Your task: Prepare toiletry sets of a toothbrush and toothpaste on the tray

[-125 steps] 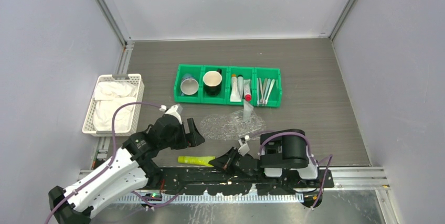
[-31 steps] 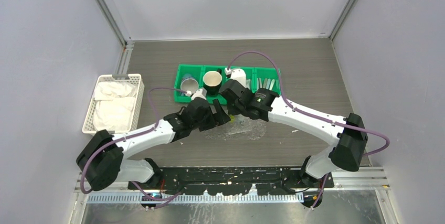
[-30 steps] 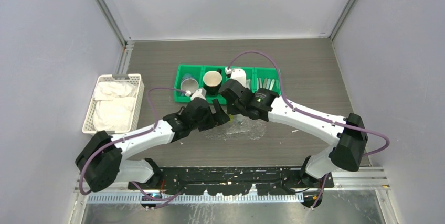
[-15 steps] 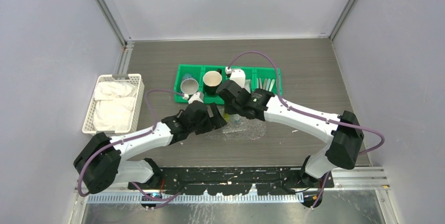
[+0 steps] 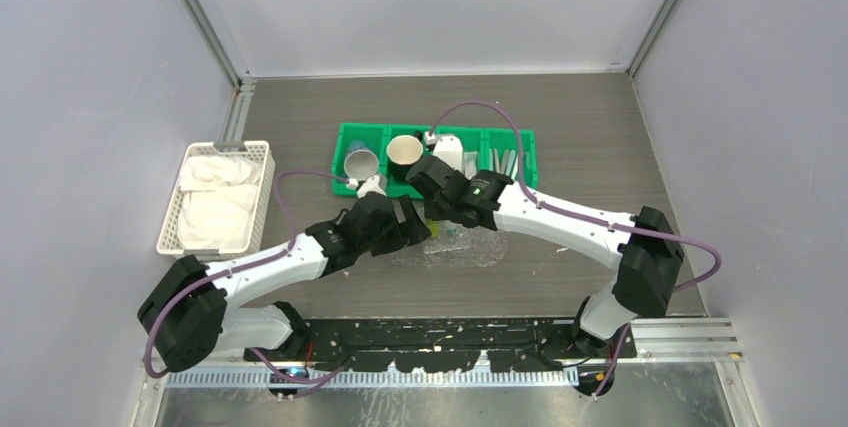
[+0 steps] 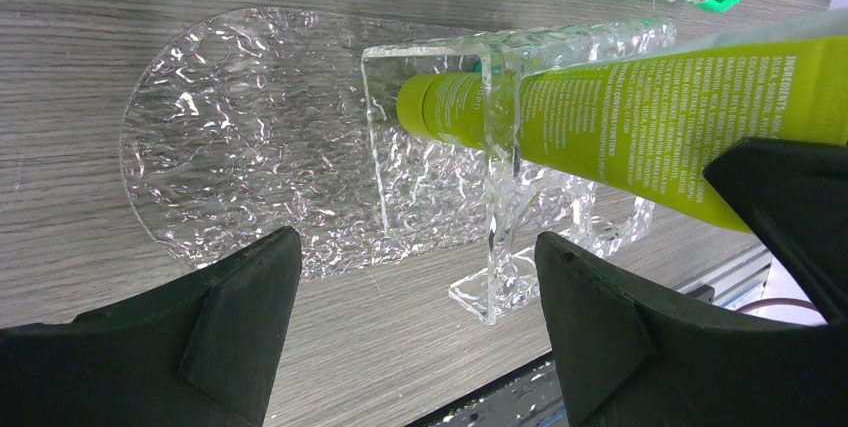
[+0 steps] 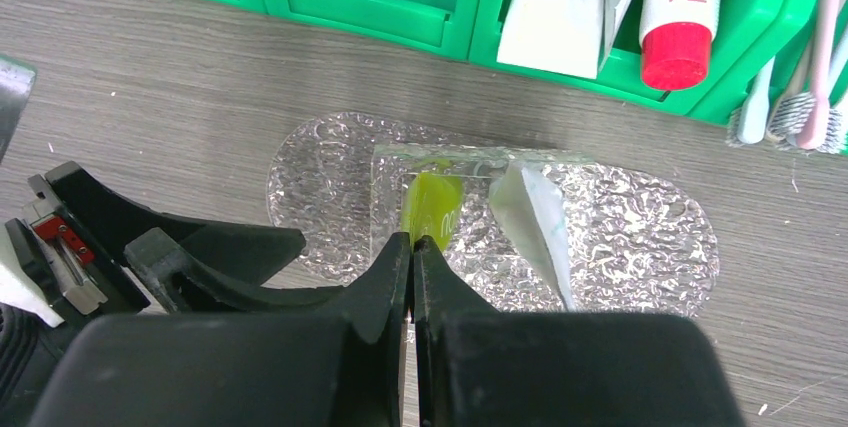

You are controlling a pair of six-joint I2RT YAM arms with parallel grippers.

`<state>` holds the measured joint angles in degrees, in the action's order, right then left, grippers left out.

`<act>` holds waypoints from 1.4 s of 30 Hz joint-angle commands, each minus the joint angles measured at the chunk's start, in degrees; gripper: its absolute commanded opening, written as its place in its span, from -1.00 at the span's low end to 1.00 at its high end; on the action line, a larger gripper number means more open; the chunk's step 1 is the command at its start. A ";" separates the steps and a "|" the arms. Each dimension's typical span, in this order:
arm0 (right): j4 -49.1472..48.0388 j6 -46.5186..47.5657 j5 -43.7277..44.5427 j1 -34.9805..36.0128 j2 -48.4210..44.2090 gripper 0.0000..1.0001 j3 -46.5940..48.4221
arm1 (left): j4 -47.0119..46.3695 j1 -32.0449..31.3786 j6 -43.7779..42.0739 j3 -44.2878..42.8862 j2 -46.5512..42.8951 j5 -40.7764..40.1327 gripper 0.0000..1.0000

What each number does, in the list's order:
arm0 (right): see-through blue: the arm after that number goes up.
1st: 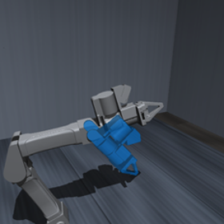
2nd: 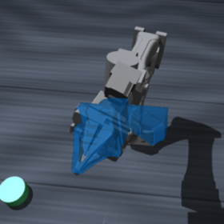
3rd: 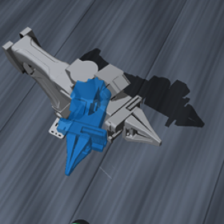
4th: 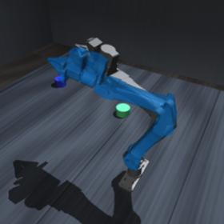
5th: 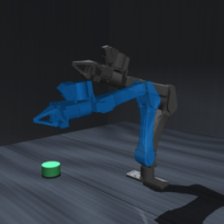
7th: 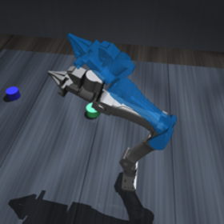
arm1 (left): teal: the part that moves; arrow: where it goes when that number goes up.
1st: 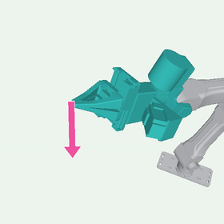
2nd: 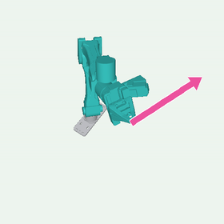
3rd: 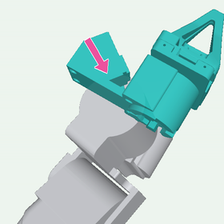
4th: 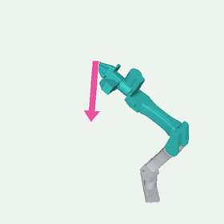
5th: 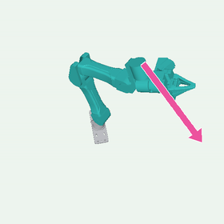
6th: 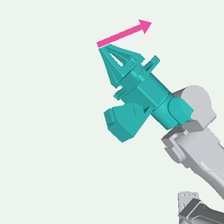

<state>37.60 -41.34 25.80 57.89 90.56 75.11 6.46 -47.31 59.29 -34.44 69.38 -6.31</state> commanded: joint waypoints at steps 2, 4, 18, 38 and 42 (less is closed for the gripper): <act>0.44 -1.27 1.20 0.05 1.68 -0.99 0.80 | 0.14 -0.24 -1.28 0.23 -1.18 -1.52 0.75; 0.51 -1.41 1.32 0.07 1.76 -0.99 0.65 | -0.03 -0.24 -1.32 0.43 -1.11 -1.52 0.75; 3.64 -0.50 0.64 0.36 -3.88 -0.14 1.57 | 0.09 -0.24 -1.28 1.12 -1.95 -1.60 0.75; 13.33 11.65 -5.79 -17.21 -12.91 0.32 18.76 | 8.58 -0.20 -2.16 0.36 -8.50 -5.32 0.99; 11.99 14.09 -12.93 -26.55 -6.22 0.22 19.17 | 12.18 1.34 -3.93 -1.13 -11.28 -6.06 1.00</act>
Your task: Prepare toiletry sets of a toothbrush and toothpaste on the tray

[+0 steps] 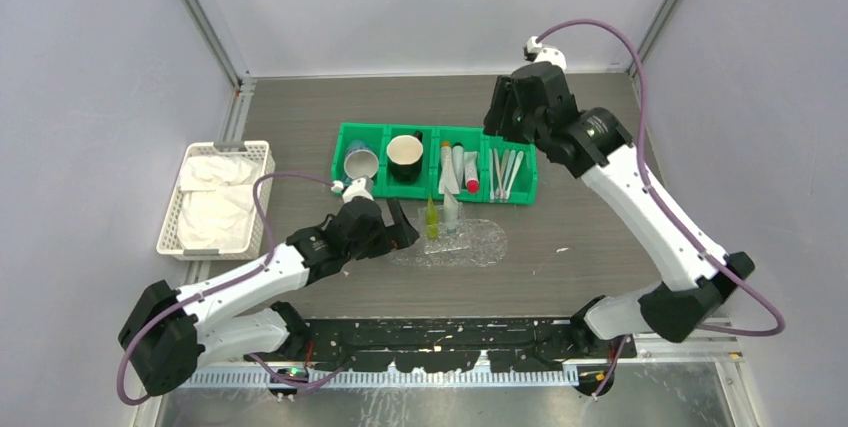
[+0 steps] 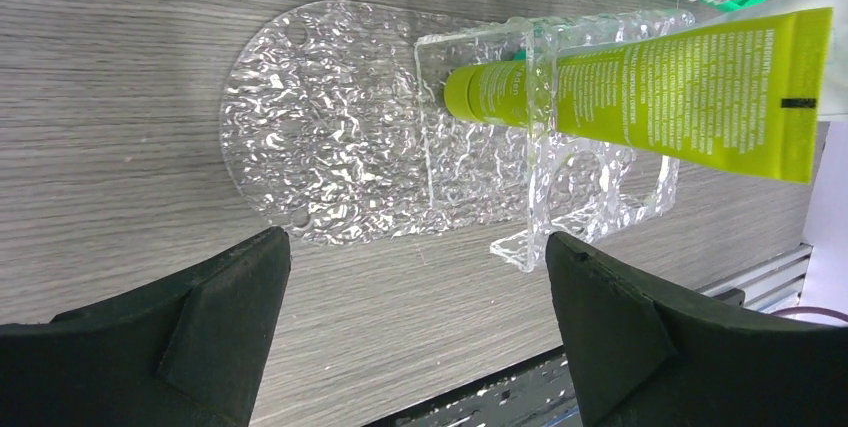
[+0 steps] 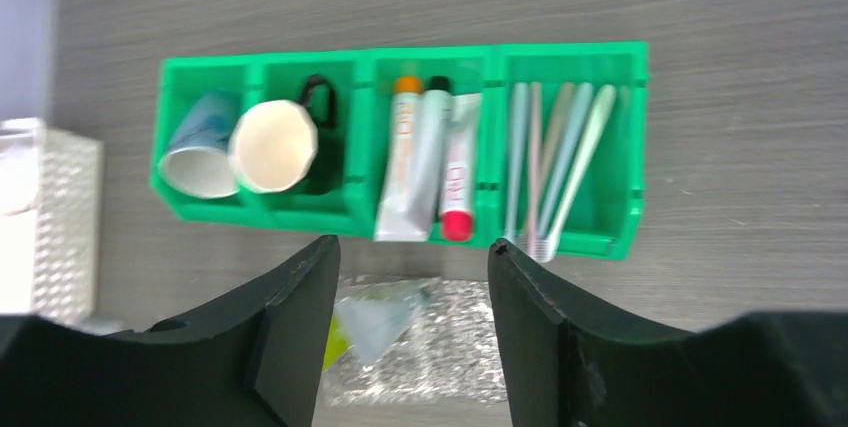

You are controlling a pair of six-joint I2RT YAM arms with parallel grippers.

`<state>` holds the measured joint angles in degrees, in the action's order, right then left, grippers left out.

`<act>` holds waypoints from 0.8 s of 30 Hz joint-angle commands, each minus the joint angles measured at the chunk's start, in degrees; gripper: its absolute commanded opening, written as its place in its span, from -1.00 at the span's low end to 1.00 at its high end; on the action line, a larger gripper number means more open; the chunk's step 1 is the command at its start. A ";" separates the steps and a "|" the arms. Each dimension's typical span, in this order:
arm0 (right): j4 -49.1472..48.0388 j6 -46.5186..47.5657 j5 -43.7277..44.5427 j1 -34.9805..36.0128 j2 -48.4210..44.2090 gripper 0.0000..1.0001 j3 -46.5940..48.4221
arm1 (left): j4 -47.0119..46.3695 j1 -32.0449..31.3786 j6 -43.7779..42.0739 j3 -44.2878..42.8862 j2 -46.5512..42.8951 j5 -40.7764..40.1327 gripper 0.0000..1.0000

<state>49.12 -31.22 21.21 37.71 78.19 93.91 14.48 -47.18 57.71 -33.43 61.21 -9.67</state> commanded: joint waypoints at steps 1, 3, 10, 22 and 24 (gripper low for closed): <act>0.78 4.58 -9.64 -7.74 8.73 0.20 0.92 | 4.75 1.88 -3.03 -2.42 -3.64 -2.19 0.99; 1.22 5.91 -12.61 -9.37 13.65 0.18 1.92 | 6.90 3.35 -4.19 -3.66 -4.55 -1.34 0.99; 0.23 6.38 -20.48 -9.94 28.14 0.09 7.91 | 8.76 6.91 -6.27 -3.79 -6.36 0.81 0.99; 0.70 5.67 -23.27 -9.59 35.13 -0.14 12.26 | 7.12 8.43 -6.49 -1.40 -5.64 2.27 1.00; -0.87 5.80 -22.38 -9.30 32.02 -0.15 8.12 | 6.19 8.51 -6.21 -0.89 -5.14 2.70 1.00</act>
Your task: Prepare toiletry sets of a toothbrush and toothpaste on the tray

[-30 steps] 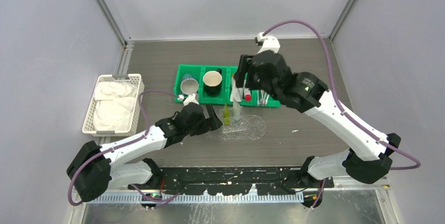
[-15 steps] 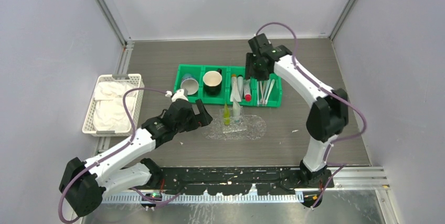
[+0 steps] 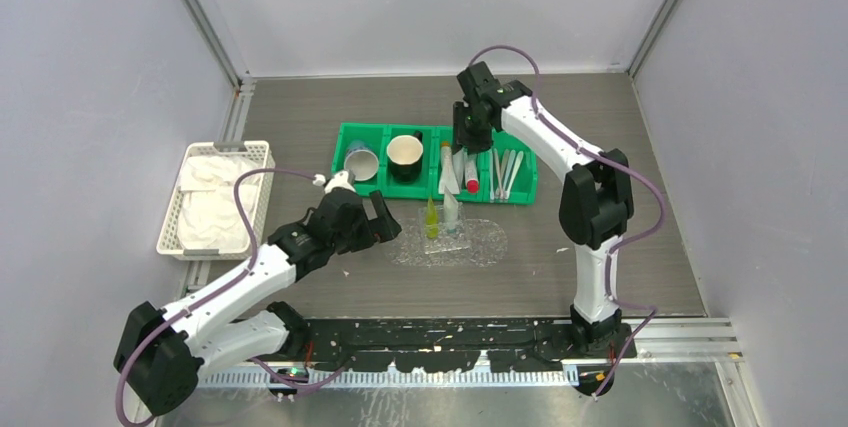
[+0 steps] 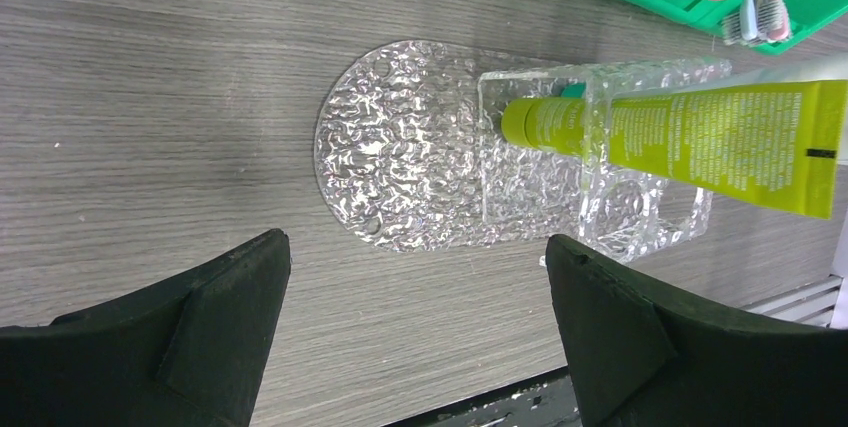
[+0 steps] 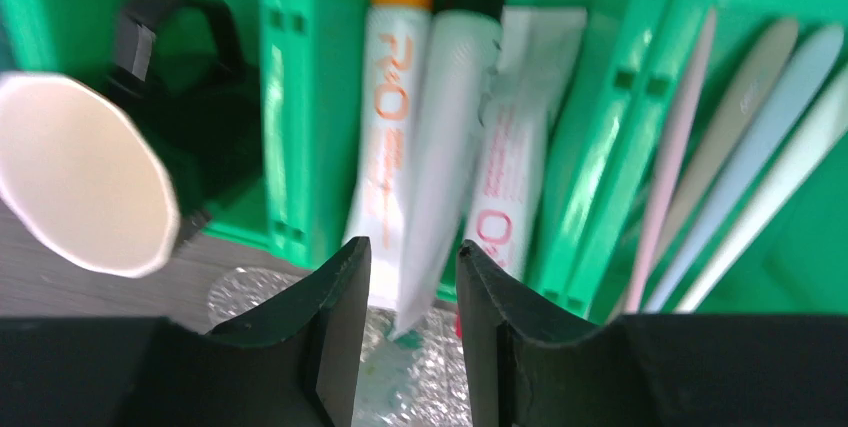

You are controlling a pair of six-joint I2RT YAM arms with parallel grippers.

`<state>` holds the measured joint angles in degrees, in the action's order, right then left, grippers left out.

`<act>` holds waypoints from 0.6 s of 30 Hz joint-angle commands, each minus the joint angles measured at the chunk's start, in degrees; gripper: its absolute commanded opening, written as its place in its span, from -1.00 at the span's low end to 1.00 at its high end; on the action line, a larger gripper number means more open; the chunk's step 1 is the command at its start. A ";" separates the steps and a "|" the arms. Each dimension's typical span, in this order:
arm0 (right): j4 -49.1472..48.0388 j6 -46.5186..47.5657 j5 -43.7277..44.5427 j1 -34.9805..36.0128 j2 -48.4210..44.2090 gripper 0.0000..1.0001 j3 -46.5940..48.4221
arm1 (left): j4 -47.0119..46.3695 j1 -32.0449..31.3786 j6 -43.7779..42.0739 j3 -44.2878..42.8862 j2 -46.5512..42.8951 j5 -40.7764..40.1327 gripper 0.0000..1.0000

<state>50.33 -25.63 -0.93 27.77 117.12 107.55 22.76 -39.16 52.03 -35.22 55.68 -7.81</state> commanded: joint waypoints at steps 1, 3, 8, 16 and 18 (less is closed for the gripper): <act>-3.12 0.47 0.28 0.89 -8.42 -0.15 -7.90 | -2.50 0.48 -0.33 1.13 0.73 1.17 1.00; -5.79 0.79 2.22 1.45 -11.87 -0.15 -12.67 | -3.47 0.48 0.03 1.55 1.41 1.73 1.00; -15.59 2.14 4.87 2.55 -19.45 -0.15 -25.15 | -4.77 0.48 0.35 2.15 2.47 2.34 0.99; -23.00 3.92 5.00 4.28 -23.84 -0.21 -32.46 | -5.51 0.48 0.70 2.90 3.19 2.27 0.99; -23.08 4.29 5.45 4.97 -23.41 -0.22 -32.44 | -5.81 0.48 0.87 3.03 3.44 2.35 0.99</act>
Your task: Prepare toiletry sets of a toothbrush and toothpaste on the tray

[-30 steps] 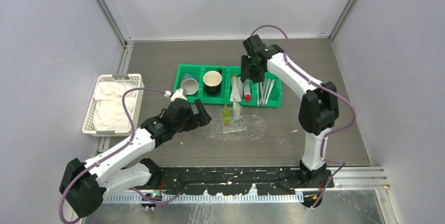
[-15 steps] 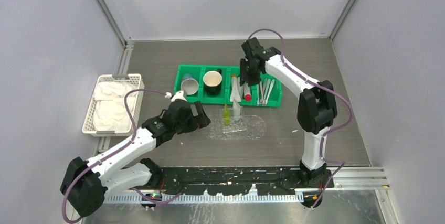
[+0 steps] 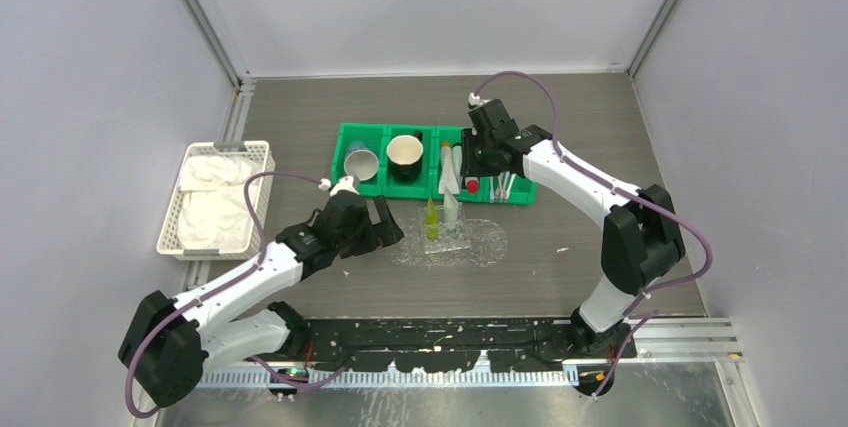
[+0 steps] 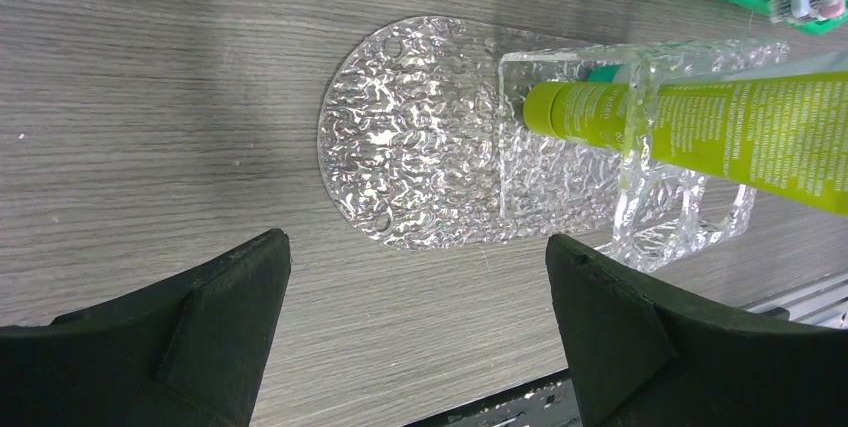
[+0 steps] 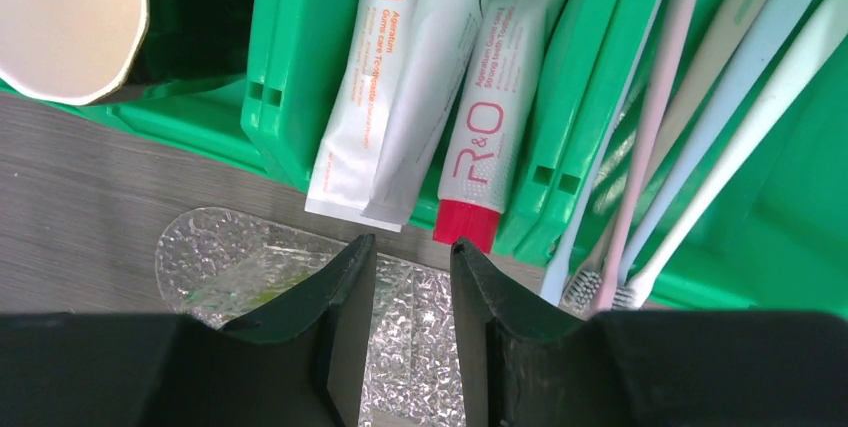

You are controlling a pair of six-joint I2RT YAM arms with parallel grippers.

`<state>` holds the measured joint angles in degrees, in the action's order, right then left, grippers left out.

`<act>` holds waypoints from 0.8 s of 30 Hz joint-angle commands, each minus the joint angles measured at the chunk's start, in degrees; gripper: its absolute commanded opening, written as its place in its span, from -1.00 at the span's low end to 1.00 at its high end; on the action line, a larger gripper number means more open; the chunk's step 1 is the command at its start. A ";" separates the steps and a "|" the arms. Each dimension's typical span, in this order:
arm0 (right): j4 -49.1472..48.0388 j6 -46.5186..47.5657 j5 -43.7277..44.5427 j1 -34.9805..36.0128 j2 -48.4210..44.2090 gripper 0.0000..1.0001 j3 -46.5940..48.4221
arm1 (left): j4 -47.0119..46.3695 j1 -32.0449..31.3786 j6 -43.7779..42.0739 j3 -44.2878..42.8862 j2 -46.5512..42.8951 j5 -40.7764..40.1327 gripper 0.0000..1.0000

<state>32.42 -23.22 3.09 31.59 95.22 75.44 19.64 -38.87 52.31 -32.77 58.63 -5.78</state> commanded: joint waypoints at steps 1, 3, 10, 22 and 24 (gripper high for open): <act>-5.10 2.02 1.38 1.38 -1.10 -0.22 -0.23 | -2.78 0.20 0.64 0.60 0.59 0.35 1.00; -5.01 2.12 1.28 1.79 -0.28 -0.22 -0.06 | -2.97 0.18 0.68 0.50 0.78 0.50 0.99; -5.40 2.60 1.69 3.15 1.49 -0.20 0.22 | -3.02 0.20 0.68 0.64 0.78 0.38 0.99; -3.75 2.62 6.40 3.60 6.05 -0.38 2.10 | -3.44 0.20 0.86 1.27 0.55 0.52 1.00; -3.94 2.50 6.72 3.58 6.89 -0.42 2.34 | -3.22 0.20 0.84 1.28 0.16 0.36 1.00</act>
<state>29.02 -21.10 7.27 34.94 100.84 75.33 18.44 -38.87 52.58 -31.62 59.66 -5.30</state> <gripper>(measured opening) 0.308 0.996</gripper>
